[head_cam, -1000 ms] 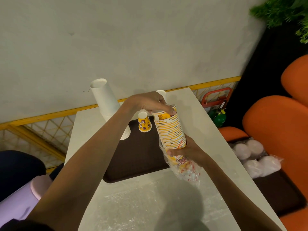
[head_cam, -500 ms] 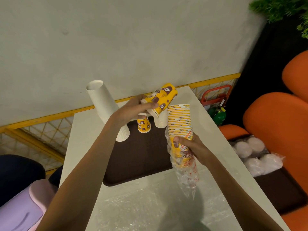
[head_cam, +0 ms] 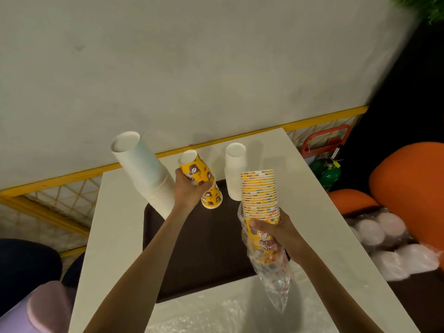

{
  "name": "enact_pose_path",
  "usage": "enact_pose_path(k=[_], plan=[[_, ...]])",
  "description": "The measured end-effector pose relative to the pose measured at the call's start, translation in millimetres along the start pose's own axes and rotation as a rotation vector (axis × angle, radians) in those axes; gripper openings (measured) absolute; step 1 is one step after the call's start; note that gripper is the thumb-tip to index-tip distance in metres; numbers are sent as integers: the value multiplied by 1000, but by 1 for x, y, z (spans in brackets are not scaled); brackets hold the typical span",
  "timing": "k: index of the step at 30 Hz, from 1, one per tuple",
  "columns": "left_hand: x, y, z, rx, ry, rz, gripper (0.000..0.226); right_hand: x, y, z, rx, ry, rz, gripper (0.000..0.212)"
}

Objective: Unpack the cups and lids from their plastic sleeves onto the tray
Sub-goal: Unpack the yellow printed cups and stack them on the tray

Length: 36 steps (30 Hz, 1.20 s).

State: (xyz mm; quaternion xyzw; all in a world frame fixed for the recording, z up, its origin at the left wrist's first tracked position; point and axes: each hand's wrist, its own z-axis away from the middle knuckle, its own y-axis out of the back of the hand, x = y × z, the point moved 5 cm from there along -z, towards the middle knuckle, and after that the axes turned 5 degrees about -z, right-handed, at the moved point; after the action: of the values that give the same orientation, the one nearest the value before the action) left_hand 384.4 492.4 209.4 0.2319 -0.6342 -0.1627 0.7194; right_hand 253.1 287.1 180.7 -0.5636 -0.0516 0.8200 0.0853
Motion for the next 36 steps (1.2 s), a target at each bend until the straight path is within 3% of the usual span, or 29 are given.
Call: enact_pose_path(k=[9,15,18,22,24,26,28,31,36], plan=[[-41,-45,-32,-27,63,-108,80,16,6,-23,18,-10,-7,67],[-85,-60,-4,-159,294,-118,103,25,1,-24,0,-23,-12,64],[-91,-66,21,-296,383,-125,80,24,-3,-23,-11,-23,-11,57],[-55,-52,37,-361,217,-88,29,19,-7,-19,-16,-10,25,47],[-19,-39,42,-345,138,53,20,18,-10,-16,-18,-11,51,49],[19,-28,46,-380,59,143,28,15,-14,-11,-31,-9,68,50],[49,-22,48,-479,-15,143,51,11,-17,-6,-51,2,78,50],[78,-19,51,-649,-80,-41,77,4,-21,3,-99,26,95,50],[92,-19,58,-828,-188,-331,55,-1,-25,18,-156,42,142,51]])
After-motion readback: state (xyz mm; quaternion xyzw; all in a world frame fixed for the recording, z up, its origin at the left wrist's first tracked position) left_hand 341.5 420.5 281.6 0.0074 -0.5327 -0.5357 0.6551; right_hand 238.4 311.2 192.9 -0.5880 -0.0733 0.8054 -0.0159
